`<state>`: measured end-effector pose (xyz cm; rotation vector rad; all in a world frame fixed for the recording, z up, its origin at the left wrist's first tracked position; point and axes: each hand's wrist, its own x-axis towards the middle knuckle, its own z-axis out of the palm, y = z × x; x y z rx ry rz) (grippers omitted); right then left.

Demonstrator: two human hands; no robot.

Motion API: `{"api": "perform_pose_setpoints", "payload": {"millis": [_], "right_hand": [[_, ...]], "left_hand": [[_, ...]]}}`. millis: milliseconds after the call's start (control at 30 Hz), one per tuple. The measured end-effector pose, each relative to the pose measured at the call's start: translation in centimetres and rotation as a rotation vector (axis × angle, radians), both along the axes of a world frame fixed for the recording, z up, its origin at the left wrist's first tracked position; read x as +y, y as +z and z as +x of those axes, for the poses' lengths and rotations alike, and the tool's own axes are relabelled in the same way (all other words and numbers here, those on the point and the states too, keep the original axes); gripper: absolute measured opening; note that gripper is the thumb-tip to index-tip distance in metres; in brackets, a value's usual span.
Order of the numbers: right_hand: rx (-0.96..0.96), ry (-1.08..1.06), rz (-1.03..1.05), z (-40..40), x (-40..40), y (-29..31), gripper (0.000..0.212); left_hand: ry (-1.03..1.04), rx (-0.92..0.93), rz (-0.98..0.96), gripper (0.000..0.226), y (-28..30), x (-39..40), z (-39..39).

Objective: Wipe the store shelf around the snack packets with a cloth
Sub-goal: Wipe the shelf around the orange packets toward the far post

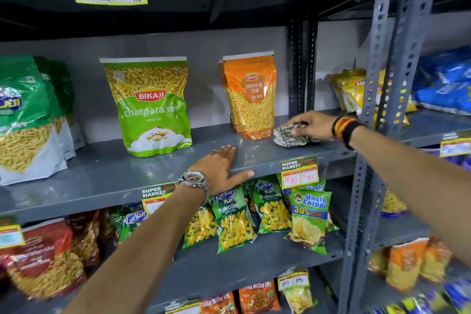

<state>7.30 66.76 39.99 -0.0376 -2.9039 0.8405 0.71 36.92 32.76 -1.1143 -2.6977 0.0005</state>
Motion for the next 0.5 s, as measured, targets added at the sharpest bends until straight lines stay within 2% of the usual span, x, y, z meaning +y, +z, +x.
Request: {"api": "perform_pose_setpoints", "payload": {"millis": [133,267,367,500], "right_hand": [[0.121,-0.032,0.111,0.7,-1.8,-3.9,0.031],[-0.129,0.086,0.067,5.4,-1.6,-0.8,0.030],[0.029,-0.040,0.010,5.2,-0.2,1.2,0.033],[0.236,-0.181,-0.097,0.0,2.3,1.3,0.031]], "left_hand": [[-0.006,-0.001,-0.010,0.108,-0.2,-0.1,-0.1],[-0.007,-0.003,-0.002,0.110,-0.4,-0.2,-0.3],[-0.012,-0.001,-0.006,0.111,-0.1,0.6,0.1],[-0.062,0.016,-0.030,0.109,0.1,4.2,1.4]]}}
